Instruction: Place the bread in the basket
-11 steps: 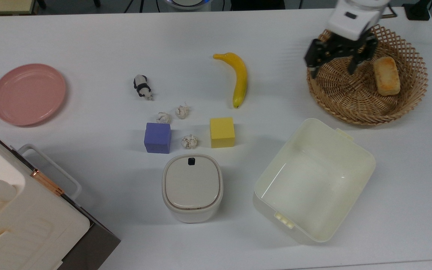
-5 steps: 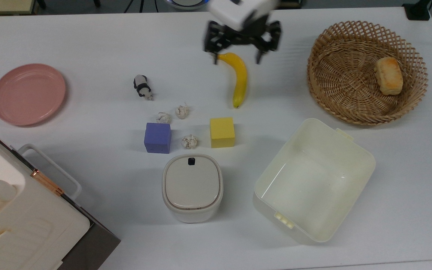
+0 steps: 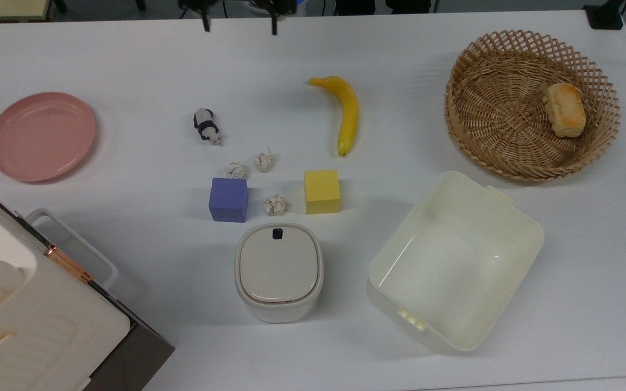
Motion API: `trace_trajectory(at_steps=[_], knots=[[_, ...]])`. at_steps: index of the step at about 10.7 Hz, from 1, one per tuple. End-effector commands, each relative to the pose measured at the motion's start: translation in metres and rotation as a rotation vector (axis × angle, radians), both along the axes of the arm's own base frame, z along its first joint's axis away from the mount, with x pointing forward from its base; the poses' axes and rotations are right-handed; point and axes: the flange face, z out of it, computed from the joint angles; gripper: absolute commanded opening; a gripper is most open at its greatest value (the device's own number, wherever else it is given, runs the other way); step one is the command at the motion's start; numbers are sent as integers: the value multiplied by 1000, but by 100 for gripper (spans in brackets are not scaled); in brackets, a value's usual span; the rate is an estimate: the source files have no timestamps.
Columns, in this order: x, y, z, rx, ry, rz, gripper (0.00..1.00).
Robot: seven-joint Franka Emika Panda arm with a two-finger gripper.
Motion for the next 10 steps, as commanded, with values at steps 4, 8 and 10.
trace_trajectory(at_steps=[4,8,10], knots=[[-9,-40,2,8,-13,-40,100],[-1,-31,-1,7,-46,-23,100],[-1,-31,2,7,-52,-17,100]])
